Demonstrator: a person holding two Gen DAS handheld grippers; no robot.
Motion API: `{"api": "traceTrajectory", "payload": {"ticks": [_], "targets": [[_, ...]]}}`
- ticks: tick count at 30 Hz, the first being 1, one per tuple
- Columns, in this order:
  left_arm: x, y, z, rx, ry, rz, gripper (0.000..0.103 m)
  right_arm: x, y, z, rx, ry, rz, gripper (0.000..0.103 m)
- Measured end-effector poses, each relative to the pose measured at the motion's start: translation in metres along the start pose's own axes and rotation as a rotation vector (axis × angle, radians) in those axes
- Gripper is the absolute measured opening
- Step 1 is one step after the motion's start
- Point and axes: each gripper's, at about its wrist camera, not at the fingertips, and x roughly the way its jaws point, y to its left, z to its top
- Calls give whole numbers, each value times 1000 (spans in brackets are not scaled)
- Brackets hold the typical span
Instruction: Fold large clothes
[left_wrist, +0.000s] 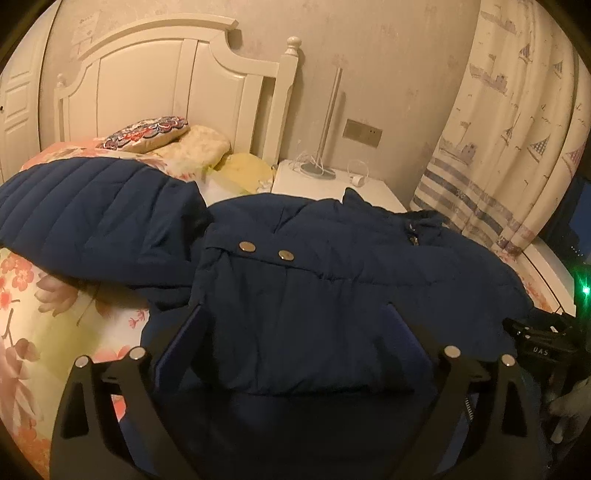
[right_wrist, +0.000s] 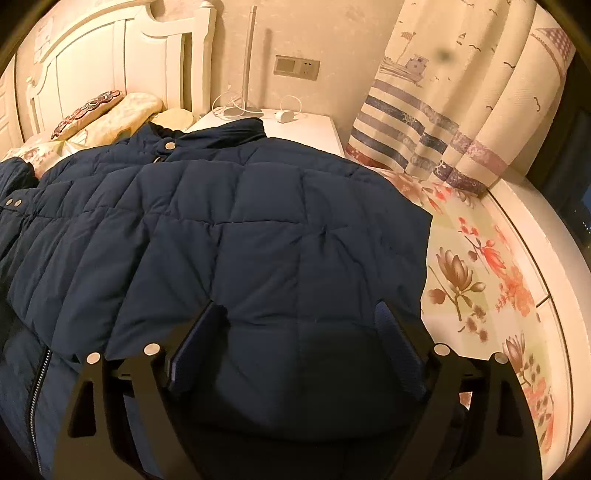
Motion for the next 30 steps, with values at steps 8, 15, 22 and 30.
{"api": "traceTrajectory", "payload": {"ticks": [8, 15, 22, 30], "targets": [[22, -9, -2, 49, 110, 67, 101, -8, -32, 21, 102, -51, 137, 87], [24, -11, -3, 64, 122, 73, 101, 53, -48, 66, 97, 103, 134, 87], [24, -14, -2, 77, 122, 87, 101, 18, -39, 53, 107, 43, 154, 89], [22, -23, -4, 130, 114, 147, 101, -22, 32, 16, -136, 23, 173, 93]]}}
